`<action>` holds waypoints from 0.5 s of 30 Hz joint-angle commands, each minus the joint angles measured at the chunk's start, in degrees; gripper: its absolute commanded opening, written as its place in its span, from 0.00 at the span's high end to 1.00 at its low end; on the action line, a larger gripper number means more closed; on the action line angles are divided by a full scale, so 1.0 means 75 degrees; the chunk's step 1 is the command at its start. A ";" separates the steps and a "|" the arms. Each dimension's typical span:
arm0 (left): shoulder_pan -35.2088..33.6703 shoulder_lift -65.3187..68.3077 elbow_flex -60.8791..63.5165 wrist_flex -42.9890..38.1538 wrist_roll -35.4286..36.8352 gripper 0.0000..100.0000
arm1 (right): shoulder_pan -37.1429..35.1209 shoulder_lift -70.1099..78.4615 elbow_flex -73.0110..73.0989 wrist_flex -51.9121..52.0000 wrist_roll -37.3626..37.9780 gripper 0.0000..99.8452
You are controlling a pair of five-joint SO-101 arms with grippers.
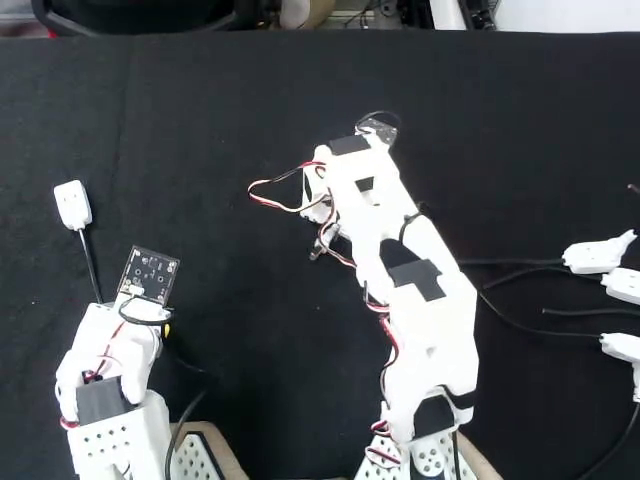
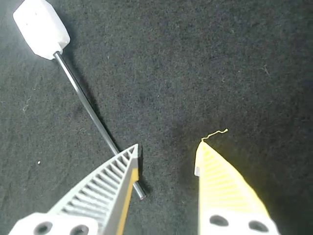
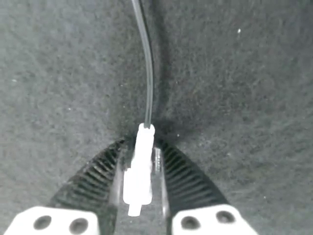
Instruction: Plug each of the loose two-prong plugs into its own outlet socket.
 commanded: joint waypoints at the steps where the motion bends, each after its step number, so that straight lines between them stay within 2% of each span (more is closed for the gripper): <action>1: -0.0053 -0.0059 0.0076 0.0023 -0.0035 0.81 | -0.0105 -0.0100 -0.0053 0.0164 0.0023 0.99; 8: -0.0041 -0.0059 0.0088 0.0023 -0.0035 0.81 | -0.0082 -0.0627 -0.0205 0.0492 0.0996 0.99; 15: -0.0029 -0.0059 0.0088 0.0023 -0.0035 0.81 | 0.0047 -0.1471 0.0182 0.0340 0.3083 0.99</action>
